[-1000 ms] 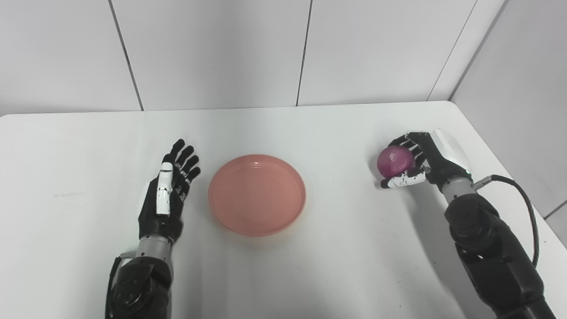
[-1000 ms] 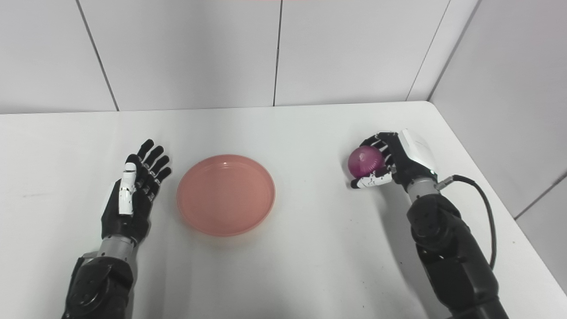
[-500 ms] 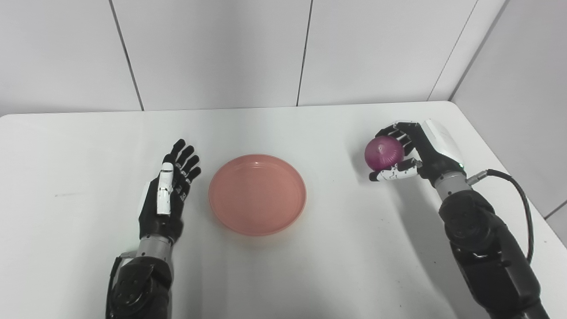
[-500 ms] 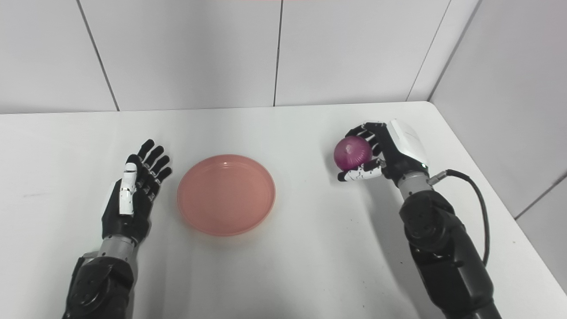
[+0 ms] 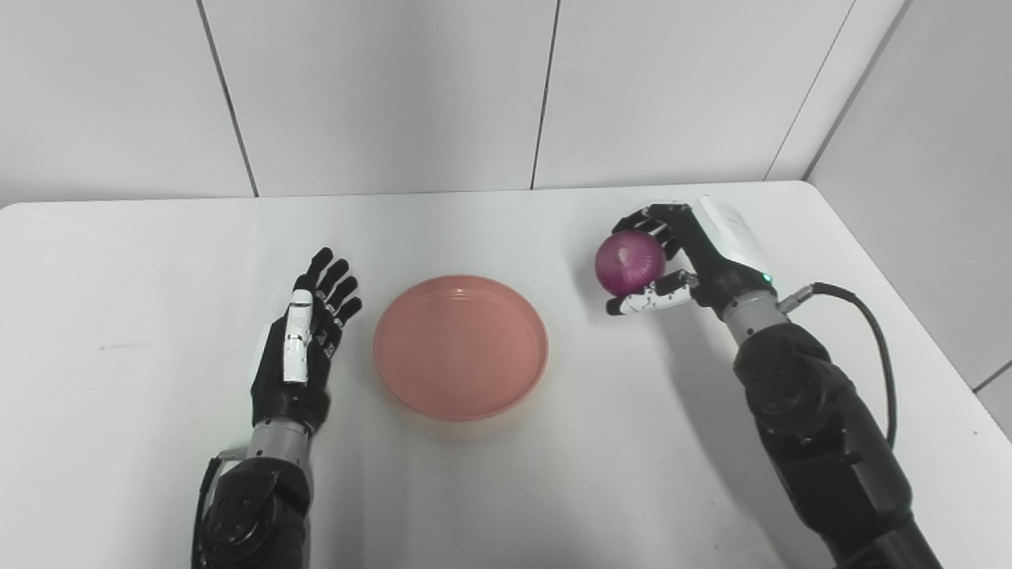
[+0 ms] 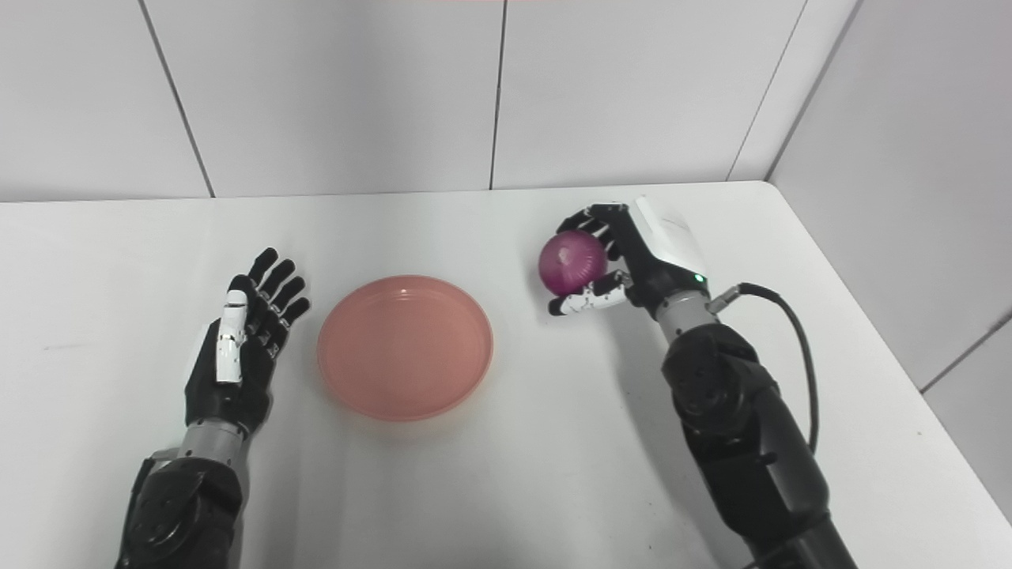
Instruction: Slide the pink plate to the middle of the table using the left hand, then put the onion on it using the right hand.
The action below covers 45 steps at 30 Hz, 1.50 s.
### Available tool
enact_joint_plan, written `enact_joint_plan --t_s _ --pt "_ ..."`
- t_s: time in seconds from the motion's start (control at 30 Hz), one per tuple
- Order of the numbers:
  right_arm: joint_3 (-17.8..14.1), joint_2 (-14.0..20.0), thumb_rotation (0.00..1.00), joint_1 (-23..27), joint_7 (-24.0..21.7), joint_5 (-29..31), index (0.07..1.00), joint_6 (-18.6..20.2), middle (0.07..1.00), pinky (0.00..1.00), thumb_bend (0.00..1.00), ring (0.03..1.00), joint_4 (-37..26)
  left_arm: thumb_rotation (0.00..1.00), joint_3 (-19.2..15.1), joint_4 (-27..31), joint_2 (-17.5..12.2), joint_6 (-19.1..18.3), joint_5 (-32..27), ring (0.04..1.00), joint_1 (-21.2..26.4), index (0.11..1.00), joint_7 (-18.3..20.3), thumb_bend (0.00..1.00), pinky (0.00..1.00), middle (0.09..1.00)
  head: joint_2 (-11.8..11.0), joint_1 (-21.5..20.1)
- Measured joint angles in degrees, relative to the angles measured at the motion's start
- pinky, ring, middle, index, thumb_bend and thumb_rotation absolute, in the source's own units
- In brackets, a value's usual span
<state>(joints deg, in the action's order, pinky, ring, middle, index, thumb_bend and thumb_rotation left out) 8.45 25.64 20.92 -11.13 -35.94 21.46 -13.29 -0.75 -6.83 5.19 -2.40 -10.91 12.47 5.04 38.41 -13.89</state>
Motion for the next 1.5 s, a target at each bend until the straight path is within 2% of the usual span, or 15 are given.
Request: enact_joint_plan --t_s 0.43,1.07,1.5 --pt "5.0 -4.4 0.14 4.1 -0.1 -1.6 0.487 -1.4 0.541 0.39 0.52 0.464 2.4 1.0 0.2 0.0 1.3 0.4 0.1 0.921 -0.2 0.911 -0.3 0.46 0.9 0.934 -0.2 2.4" --pt "11.1 -10.6 0.14 7.5 -0.3 -2.2 0.488 -2.9 0.551 0.46 0.52 0.498 5.7 1.0 1.7 -0.2 2.2 1.5 1.1 0.92 -0.5 0.903 -1.7 0.45 0.91 0.925 -0.4 6.1" --pt "13.2 -12.4 0.14 7.6 -1.2 -2.7 0.489 -3.9 0.563 0.41 0.52 0.491 9.1 1.0 2.2 1.1 3.6 -0.1 2.3 0.922 -0.9 0.897 -3.7 0.44 0.91 0.923 -0.3 7.8"
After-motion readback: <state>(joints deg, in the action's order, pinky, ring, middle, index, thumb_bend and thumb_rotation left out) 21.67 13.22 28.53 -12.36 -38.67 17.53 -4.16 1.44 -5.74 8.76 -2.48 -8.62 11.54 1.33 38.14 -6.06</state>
